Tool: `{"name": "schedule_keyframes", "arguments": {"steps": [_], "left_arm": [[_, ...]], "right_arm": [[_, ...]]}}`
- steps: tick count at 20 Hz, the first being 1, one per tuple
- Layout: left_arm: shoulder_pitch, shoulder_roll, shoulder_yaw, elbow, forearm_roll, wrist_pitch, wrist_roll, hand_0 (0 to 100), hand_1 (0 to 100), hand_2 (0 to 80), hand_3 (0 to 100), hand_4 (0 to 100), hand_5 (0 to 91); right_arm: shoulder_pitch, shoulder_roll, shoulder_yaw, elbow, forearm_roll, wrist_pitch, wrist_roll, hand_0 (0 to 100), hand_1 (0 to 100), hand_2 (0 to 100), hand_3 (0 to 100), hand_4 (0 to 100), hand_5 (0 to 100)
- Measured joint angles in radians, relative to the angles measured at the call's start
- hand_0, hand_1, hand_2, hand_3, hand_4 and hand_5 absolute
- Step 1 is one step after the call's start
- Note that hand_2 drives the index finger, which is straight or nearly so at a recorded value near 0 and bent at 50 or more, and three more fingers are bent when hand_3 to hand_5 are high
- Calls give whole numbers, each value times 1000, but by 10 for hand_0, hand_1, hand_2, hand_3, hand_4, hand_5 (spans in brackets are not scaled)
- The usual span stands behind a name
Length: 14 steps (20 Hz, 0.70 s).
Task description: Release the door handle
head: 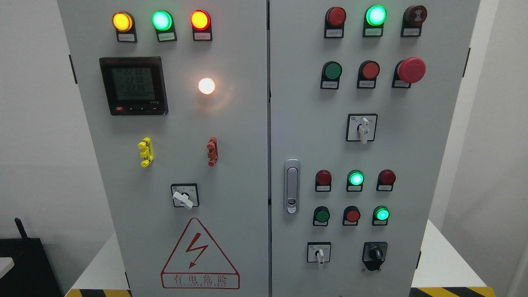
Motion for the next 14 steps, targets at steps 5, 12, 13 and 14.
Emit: {"name": "schedule_keyframes", "arguments": {"steps": [5, 12, 13, 14], "left_arm": [[0, 0, 0, 0, 0, 0, 0, 120, 389, 0, 0, 0, 0], [0, 0, 0, 0, 0, 0, 0, 120, 389, 0, 0, 0, 0], [0, 0, 0, 0, 0, 0, 0, 120, 389, 0, 0, 0, 0], [0, 0, 0, 0, 0, 0, 0, 120, 389, 0, 0, 0, 0]], "right_arm": [[1, 0, -2, 0, -1, 4, 0, 425, 63, 0, 0, 0, 0], [3, -1, -1, 0, 44, -46, 2, 377, 233, 0, 660, 696, 763], [2, -1, 0, -1, 75, -71, -4, 367, 252, 0, 685, 710, 797], [0, -1, 1, -1, 119, -92, -24, 348, 261, 0, 733, 743, 847]]}}
